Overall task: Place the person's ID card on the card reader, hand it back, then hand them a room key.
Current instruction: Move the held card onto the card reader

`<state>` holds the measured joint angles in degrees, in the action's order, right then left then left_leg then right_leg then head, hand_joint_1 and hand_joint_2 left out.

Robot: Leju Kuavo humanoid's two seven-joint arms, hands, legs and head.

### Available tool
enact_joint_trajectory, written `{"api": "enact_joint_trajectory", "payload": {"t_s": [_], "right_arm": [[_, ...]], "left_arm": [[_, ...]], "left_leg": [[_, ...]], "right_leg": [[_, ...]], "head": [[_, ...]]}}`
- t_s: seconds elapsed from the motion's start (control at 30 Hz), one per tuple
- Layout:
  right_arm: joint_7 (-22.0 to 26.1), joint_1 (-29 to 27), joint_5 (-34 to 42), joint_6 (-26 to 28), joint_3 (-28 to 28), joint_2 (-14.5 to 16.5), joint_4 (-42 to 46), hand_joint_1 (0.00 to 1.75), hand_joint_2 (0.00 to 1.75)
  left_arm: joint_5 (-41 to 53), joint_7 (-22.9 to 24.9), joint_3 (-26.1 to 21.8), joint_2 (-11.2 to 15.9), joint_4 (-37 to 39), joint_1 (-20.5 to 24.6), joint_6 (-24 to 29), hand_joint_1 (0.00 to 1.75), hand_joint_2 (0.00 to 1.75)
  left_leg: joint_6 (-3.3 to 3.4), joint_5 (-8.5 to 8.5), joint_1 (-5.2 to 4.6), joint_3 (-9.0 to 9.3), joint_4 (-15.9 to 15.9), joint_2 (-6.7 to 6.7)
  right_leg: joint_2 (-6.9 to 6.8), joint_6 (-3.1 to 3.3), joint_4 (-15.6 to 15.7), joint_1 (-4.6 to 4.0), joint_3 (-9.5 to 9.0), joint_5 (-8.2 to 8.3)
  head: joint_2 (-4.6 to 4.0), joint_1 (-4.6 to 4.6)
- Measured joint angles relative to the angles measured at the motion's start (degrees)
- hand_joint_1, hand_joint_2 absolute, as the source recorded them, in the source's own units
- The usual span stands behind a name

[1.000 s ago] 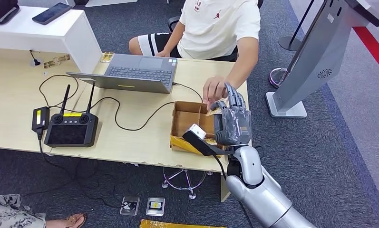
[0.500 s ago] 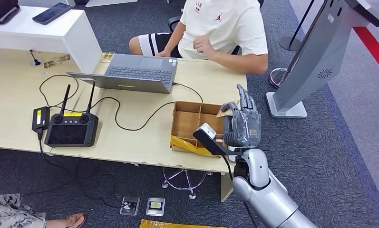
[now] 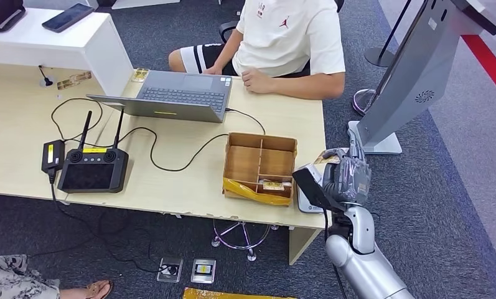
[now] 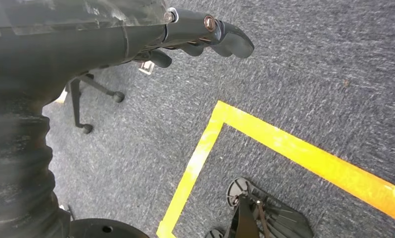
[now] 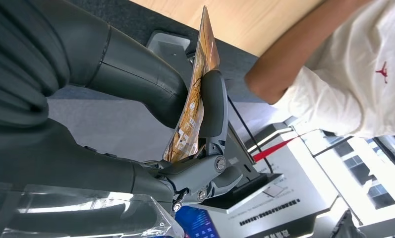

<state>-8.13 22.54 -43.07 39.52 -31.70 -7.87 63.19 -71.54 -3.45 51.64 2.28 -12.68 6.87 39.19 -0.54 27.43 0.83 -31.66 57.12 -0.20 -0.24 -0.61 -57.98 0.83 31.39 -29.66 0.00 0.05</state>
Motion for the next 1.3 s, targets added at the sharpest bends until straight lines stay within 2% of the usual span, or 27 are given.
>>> {"api": "enact_joint_trajectory", "payload": {"t_s": [0.4,0.93,1.2,1.3], "right_arm": [[3.3,-0.6,4.6,-0.1,0.9,1.2,-9.3,1.75,1.75],[3.5,0.1,7.4,0.0,0.8,3.3,-19.7,1.75,1.75],[3.7,0.1,5.5,0.0,1.7,3.1,-20.8,1.75,1.75],[7.3,-0.9,3.0,0.1,3.7,3.2,-19.9,1.75,1.75]], "left_arm": [[0.1,-0.7,-0.2,-0.4,1.1,0.4,0.0,0.00,1.75],[1.3,-1.0,-0.2,-1.0,2.0,0.6,0.0,0.00,1.75],[1.9,-1.4,-0.2,-0.9,1.9,0.4,0.0,0.00,1.75],[1.8,-1.6,-0.2,-0.9,1.9,0.4,0.0,0.00,1.75]], "left_leg": [[0.00,0.00,0.00,-0.02,0.0,-0.01],[0.00,0.00,0.00,0.02,0.0,0.00],[0.00,0.00,0.00,0.14,0.0,0.02],[0.00,-0.01,0.00,0.13,0.0,-0.01]], "right_leg": [[-0.02,0.00,0.0,0.00,-0.01,0.00],[0.00,0.00,0.0,0.00,-0.02,0.00],[0.01,0.00,0.0,0.00,-0.12,0.00],[-0.04,0.00,0.0,0.00,-0.17,0.01]], "head": [[0.00,0.01],[0.00,0.01],[0.00,0.00],[0.00,0.01]]}}
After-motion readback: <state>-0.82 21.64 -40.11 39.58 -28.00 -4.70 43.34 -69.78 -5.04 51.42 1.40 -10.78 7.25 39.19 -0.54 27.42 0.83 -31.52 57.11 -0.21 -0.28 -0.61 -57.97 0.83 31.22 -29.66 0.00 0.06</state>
